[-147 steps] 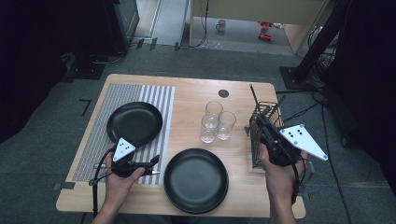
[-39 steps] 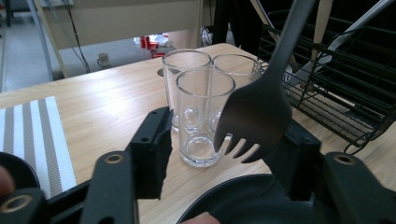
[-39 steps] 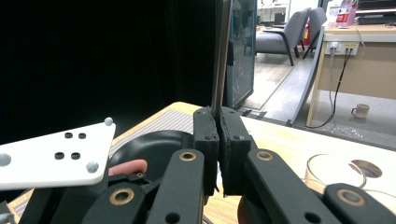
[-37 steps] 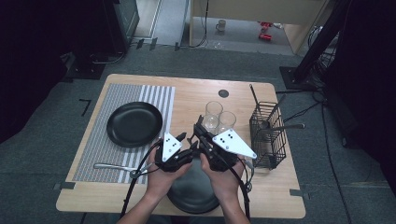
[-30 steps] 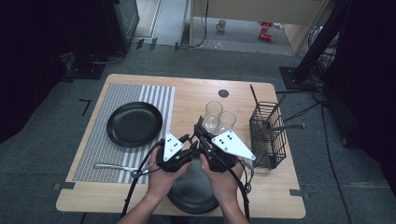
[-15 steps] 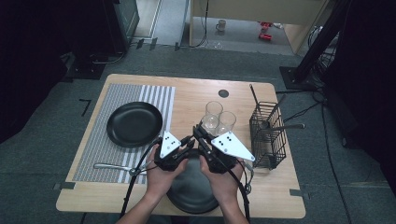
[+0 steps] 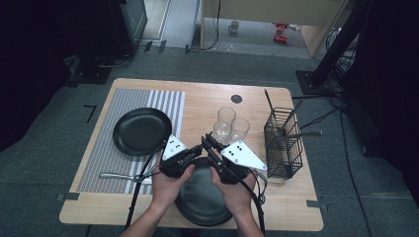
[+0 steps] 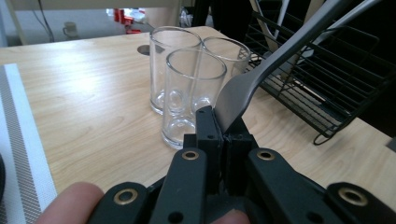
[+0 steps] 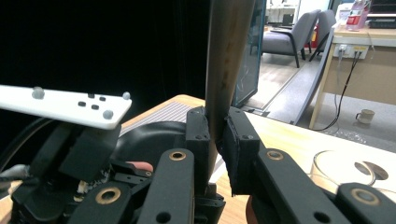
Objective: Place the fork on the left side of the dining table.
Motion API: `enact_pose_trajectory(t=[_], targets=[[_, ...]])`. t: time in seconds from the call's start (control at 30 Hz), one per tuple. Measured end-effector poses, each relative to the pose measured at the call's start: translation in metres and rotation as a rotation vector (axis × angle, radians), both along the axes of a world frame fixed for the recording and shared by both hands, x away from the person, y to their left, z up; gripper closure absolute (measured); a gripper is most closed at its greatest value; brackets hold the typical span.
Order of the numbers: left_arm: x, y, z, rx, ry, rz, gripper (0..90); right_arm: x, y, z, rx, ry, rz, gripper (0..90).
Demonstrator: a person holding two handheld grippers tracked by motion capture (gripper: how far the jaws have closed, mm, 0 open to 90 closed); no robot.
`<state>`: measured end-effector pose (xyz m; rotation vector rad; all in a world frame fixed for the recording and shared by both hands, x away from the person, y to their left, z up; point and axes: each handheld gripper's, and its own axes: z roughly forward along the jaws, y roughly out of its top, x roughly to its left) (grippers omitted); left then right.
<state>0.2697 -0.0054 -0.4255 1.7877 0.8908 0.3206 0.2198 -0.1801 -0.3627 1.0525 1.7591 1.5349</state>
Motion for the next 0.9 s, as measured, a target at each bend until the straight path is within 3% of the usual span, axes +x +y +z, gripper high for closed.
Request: enact_pose_trajectory(t=[0.17, 0.47, 0.9], targets=[[0.0, 0.001, 0.004, -0.031, 0.007, -0.017, 89.2, 0.003, 0.002, -0.009, -0.009, 0.02, 0.026, 83.4], [0.0, 0.001, 0.005, -0.04, 0.008, -0.032, 89.3, 0.009, 0.001, -0.019, 0.007, 0.057, 0.054, 85.0], [0.0, 0.002, 0.0, -0.069, 0.043, -0.072, 89.5, 0.009, 0.001, -0.021, 0.026, 0.053, 0.041, 85.0]])
